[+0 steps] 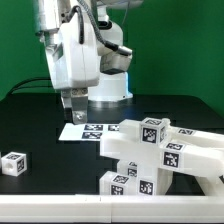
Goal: Assemble chair
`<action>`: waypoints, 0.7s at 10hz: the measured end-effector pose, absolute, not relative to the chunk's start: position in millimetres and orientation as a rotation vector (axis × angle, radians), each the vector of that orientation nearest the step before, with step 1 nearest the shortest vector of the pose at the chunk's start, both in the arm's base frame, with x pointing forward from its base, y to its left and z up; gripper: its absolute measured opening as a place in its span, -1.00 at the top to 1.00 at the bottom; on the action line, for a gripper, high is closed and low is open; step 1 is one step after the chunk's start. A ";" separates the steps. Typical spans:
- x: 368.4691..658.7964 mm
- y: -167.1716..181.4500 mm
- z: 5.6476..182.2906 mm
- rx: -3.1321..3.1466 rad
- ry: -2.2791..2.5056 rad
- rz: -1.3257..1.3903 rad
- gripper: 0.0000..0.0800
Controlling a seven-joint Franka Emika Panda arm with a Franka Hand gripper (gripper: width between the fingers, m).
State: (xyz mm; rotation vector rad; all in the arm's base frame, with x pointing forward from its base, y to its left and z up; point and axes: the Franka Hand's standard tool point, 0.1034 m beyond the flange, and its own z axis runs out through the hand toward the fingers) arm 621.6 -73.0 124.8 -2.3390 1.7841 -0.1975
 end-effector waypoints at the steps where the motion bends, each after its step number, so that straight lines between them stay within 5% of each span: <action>1: 621.0 -75.3 123.8 -2.435 1.666 -0.212 -0.62; 5: 587.8 -147.0 81.0 -2.424 1.689 -0.232 -0.62; 7: 588.8 -143.9 81.3 -2.426 1.683 -0.223 -0.62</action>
Offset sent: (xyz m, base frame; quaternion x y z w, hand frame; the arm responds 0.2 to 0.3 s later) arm -0.0413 -0.0580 -0.0565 0.0468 -0.0866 0.0725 0.9925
